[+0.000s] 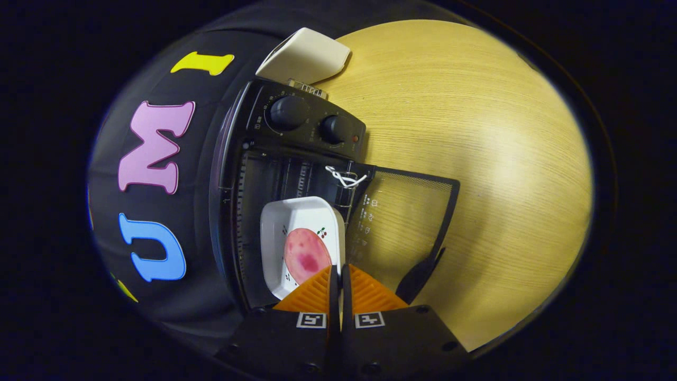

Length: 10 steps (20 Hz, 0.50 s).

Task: Open the toaster oven, put the food inside, and close the toaster oven door.

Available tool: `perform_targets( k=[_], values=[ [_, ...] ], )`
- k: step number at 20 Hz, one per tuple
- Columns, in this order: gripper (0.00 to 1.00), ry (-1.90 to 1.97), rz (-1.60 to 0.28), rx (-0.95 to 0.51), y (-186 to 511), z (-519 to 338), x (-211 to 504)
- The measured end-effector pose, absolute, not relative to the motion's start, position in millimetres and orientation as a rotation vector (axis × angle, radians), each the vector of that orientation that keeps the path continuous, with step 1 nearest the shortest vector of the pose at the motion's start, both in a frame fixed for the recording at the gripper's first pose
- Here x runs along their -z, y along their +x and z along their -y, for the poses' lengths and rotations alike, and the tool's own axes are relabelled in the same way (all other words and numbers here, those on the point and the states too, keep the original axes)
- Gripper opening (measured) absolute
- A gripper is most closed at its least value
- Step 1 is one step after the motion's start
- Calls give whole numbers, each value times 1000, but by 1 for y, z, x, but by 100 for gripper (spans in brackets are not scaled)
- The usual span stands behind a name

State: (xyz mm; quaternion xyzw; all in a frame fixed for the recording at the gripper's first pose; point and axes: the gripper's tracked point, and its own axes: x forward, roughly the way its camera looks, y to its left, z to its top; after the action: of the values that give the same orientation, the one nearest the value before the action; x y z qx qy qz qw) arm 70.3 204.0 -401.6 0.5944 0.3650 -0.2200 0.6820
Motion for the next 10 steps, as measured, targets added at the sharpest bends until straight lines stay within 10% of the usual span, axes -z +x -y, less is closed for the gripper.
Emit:
perform_targets(
  k=[10],
  values=[
    [6, 1374, -744, 679, 105, -223, 424]
  ],
)
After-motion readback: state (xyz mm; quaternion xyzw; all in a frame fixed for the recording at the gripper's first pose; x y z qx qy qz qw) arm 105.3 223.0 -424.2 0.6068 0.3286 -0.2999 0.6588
